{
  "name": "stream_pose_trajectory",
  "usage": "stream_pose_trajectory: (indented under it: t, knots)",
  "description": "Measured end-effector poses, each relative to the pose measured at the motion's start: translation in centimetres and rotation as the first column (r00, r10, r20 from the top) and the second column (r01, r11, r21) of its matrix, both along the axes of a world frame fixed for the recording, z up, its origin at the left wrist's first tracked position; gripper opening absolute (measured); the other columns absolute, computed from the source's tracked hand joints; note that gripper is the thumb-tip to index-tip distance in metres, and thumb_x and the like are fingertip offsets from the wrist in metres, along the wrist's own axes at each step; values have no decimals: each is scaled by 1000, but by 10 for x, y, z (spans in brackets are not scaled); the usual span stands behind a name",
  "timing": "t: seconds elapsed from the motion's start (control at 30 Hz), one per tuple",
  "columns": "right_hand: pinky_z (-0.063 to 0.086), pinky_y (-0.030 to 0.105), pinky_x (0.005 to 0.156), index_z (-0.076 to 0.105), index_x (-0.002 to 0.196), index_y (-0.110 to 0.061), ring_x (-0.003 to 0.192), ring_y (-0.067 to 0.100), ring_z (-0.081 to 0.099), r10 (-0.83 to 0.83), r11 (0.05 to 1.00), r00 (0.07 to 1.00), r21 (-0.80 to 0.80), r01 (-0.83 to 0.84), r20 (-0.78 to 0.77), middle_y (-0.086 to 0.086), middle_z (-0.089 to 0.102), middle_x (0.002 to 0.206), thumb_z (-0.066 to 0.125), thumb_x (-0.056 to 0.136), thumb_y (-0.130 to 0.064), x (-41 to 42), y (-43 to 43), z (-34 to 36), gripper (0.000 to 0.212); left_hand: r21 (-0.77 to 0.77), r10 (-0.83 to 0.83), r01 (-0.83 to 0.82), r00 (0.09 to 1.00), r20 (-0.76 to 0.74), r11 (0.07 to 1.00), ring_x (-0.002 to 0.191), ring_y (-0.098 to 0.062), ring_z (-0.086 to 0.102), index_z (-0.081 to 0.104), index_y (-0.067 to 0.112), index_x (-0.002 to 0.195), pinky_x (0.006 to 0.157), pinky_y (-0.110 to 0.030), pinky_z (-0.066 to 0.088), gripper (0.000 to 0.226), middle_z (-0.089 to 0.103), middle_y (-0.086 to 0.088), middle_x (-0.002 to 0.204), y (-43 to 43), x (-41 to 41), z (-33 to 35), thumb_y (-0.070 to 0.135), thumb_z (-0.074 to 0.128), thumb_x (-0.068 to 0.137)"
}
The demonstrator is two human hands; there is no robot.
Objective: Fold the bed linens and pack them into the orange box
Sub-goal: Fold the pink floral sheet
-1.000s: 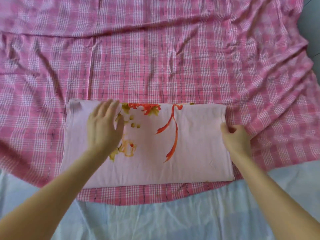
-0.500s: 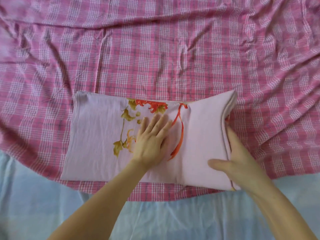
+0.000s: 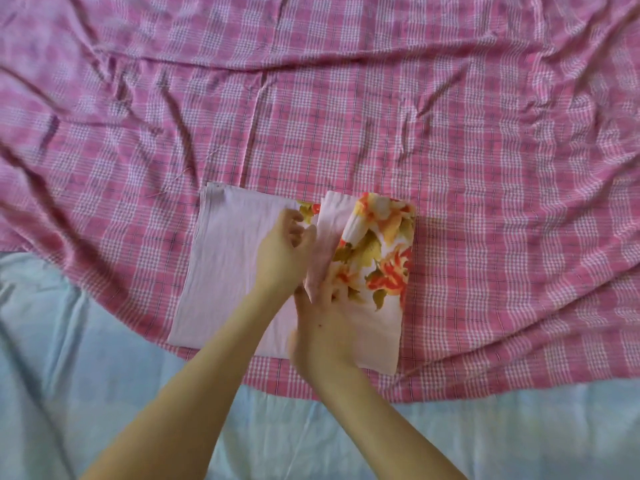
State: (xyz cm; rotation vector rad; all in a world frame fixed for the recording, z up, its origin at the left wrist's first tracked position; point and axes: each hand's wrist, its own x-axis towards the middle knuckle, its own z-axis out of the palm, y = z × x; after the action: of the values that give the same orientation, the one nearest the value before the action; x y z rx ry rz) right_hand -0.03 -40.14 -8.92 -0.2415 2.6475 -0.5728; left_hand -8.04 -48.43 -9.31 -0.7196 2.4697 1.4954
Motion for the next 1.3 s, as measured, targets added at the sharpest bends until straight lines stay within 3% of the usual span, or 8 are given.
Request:
stream_pose_trajectory:
  t: [0.13, 0.33, 0.5, 0.73, 0.9, 1.0, 1.1, 1.3]
  knots:
    - [47, 30, 63, 50, 129, -24, 86, 13, 58, -131, 958, 989, -265, 109, -64, -4, 60, 100, 49, 90, -35, 5, 40, 9, 40, -334, -240, 179, 959, -149, 925, 100, -15, 46, 66, 21, 104, 84, -27, 40, 27, 55, 3, 106, 22, -8, 4, 40, 54, 90]
    - [43, 28, 62, 61, 116, -11, 84, 21, 63, -408, 912, 887, -128, 389, -217, 0, 64, 96, 59, 90, -20, -27, 99, -5, 28, -379, -255, 213, 965, -62, 900, 76, -16, 46, 50, 16, 69, 62, -24, 32, 44, 49, 4, 77, 60, -47, 6, 55, 48, 88]
    - [43, 29, 73, 46, 129, -15, 102, 17, 60, -564, 811, 825, -164, 561, 36, -5, 60, 113, 42, 96, -44, -40, 99, -11, 45, -249, 136, -138, 990, -25, 959, 55, -9, 42, 42, 12, 78, 46, -21, 22, 29, 43, 8, 61, 61, -57, -11, 26, 33, 101]
    - [51, 43, 78, 51, 95, -13, 81, 20, 63, -634, 657, 723, -301, 691, 275, -4, 62, 84, 59, 89, -38, -48, 87, -13, 27, -414, 57, -93, 994, -98, 905, 77, -22, 54, 49, 10, 103, 59, -25, 31, 25, 57, 1, 80, 49, -40, -26, 32, 37, 99]
    - [46, 26, 70, 49, 107, -25, 78, 3, 61, -530, 674, 803, -439, 594, 273, -13, 63, 88, 72, 76, -24, -46, 63, 45, 38, -311, 165, -248, 948, -270, 918, 82, -11, 50, 56, 13, 113, 75, -24, 36, 25, 56, 7, 91, -7, 27, 1, 28, 51, 94]
    - [45, 19, 68, 40, 123, -27, 81, 0, 59, -425, 744, 883, -480, 465, 198, -19, 61, 95, 70, 78, -27, -45, 11, 75, 54, 26, 326, -326, 937, -121, 945, 72, -7, 61, 60, 14, 95, 72, -31, 47, 22, 65, 5, 83, -68, 61, 15, 26, 43, 99]
    - [40, 24, 75, 34, 134, -23, 98, 15, 60, -244, 882, 969, -408, 237, 36, -8, 60, 118, 63, 83, -37, -44, -56, 75, 61, 403, 427, -440, 895, 127, 802, 74, -19, 68, 64, 12, 92, 69, -31, 51, 46, 72, -9, 85, -117, 82, 31, 41, 30, 100]
    - [43, 39, 94, 49, 129, -19, 118, 26, 48, 49, 967, 988, -253, -10, 148, 4, 50, 128, 49, 91, -37, -32, -129, 29, 41, 324, 461, -548, 832, 309, 771, 86, -18, 60, 67, 22, 94, 75, -34, 48, 42, 69, -2, 95, -137, 111, 23, 60, 56, 80]
